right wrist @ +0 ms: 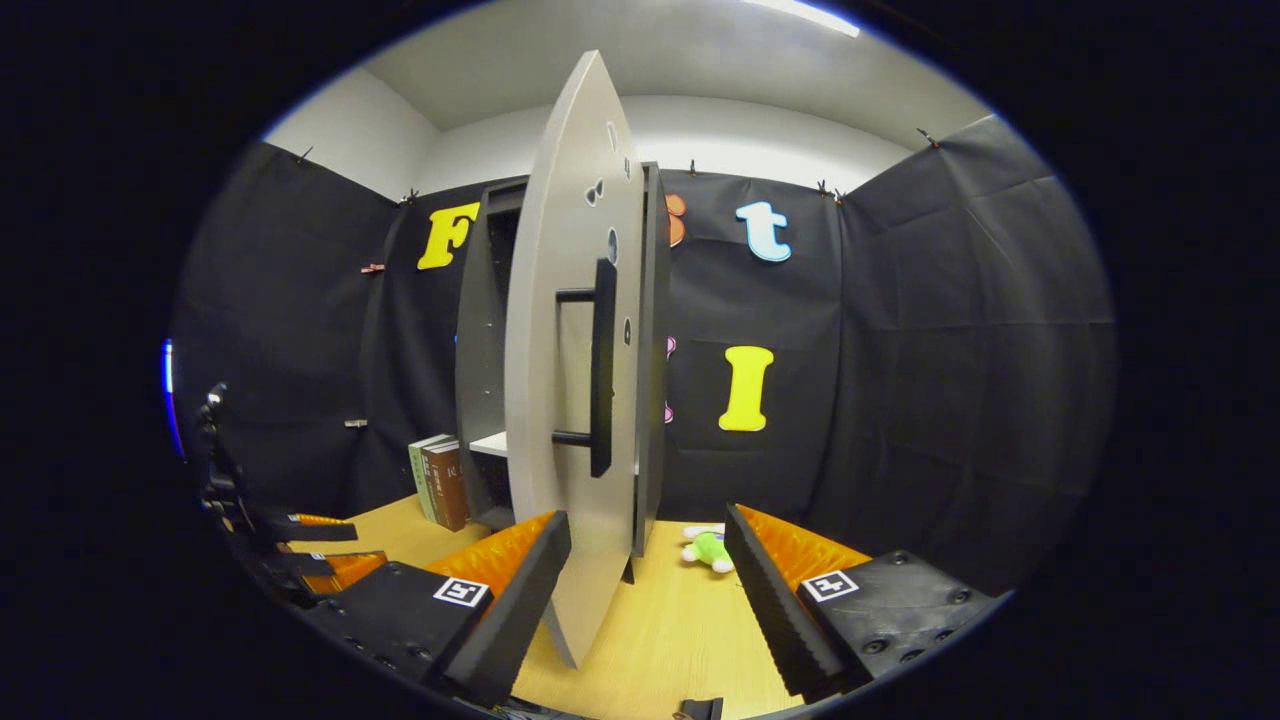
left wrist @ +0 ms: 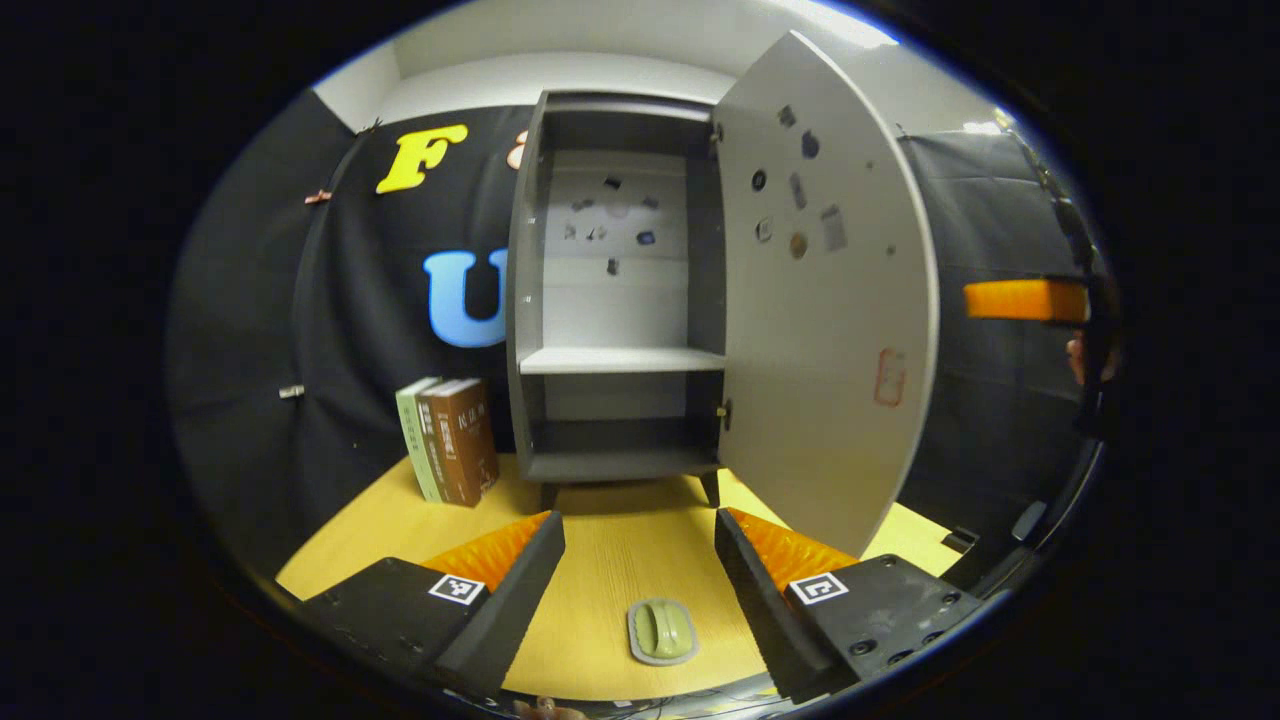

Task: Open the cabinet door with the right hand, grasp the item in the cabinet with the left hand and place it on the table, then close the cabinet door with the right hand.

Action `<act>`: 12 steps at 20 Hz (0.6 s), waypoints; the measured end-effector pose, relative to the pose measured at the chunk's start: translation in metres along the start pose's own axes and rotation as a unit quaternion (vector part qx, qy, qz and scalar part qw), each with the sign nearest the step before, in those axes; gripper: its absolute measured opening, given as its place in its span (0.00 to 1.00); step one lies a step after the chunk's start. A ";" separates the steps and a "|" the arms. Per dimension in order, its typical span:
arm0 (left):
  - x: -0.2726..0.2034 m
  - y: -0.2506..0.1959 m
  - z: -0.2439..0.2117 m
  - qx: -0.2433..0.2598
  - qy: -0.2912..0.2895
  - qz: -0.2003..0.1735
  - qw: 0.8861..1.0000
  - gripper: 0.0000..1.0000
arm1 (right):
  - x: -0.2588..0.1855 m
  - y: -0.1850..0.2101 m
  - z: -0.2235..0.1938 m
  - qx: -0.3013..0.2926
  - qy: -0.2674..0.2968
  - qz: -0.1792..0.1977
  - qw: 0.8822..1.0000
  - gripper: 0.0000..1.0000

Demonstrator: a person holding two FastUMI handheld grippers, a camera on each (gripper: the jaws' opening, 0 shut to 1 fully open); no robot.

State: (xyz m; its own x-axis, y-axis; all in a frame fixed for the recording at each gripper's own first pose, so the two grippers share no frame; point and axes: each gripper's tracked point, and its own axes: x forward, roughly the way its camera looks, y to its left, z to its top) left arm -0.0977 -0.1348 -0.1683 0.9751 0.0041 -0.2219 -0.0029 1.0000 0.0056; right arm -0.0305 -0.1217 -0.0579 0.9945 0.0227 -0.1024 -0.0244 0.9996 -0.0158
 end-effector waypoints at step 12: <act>-0.017 -0.007 0.097 -0.021 -0.070 0.033 0.997 0.92 | 0.044 0.019 0.004 0.027 -0.011 0.104 0.994 0.98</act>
State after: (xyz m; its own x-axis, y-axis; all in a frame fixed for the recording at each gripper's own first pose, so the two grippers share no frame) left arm -0.0930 -0.1428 -0.0695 0.9938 0.0730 -0.0837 -0.0755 0.9968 -0.0264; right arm 0.0128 -0.1020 -0.0590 0.9707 0.2279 -0.0761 -0.2239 0.9729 0.0572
